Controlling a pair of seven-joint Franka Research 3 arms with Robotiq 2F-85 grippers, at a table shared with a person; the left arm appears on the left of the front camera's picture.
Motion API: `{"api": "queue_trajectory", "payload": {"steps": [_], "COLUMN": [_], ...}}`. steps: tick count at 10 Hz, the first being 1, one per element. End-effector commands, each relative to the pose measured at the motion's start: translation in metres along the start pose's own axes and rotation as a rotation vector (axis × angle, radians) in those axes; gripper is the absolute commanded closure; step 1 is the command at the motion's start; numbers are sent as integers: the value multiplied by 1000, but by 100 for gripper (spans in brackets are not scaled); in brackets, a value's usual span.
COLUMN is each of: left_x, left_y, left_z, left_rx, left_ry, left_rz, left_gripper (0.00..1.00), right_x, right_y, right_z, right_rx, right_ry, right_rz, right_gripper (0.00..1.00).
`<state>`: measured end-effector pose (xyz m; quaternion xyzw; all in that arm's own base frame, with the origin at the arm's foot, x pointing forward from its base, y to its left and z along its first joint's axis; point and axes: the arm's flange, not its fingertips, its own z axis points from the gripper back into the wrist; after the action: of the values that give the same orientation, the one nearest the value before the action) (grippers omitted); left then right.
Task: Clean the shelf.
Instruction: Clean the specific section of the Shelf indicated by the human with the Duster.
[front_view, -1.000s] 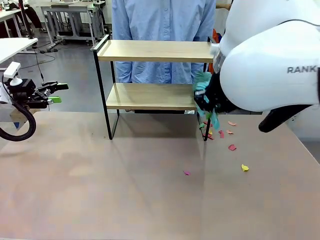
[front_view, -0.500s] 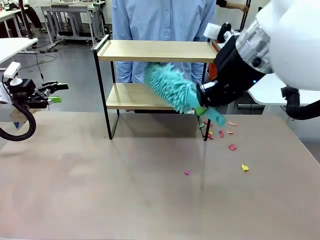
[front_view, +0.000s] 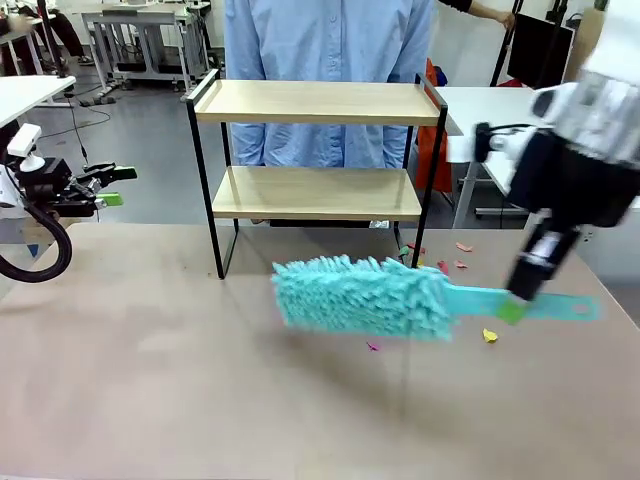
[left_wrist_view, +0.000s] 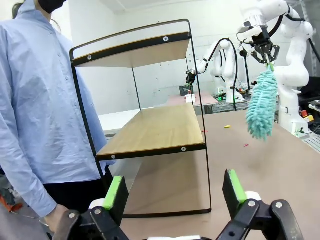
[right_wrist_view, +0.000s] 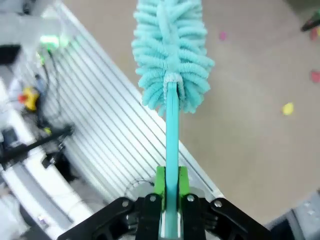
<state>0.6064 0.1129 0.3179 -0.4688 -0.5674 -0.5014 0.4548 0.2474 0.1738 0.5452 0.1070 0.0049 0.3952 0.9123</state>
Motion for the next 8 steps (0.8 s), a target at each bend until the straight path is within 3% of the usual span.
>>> {"api": "queue_trajectory", "payload": {"steps": [1,3,5,8], "left_x": [3,3,3,3], "left_y": [0,0,0,0], "left_z": [0,0,0,0], "left_rx": [0,0,0,0], "left_ry": [-1,-1,-1,-1], "left_rz": [-15,-15,-15,-15], "left_gripper": [0,0,0,0], "right_x": [-39,-87,-117,-106], "right_y": [-39,-79,-98,-93], "right_z": [14,4,-7,-4], "right_rx": [11,43,60,64], "right_ry": [45,101,98,114], "right_rz": [82,77,82,57], "right_gripper": [87,87,87,87]}}
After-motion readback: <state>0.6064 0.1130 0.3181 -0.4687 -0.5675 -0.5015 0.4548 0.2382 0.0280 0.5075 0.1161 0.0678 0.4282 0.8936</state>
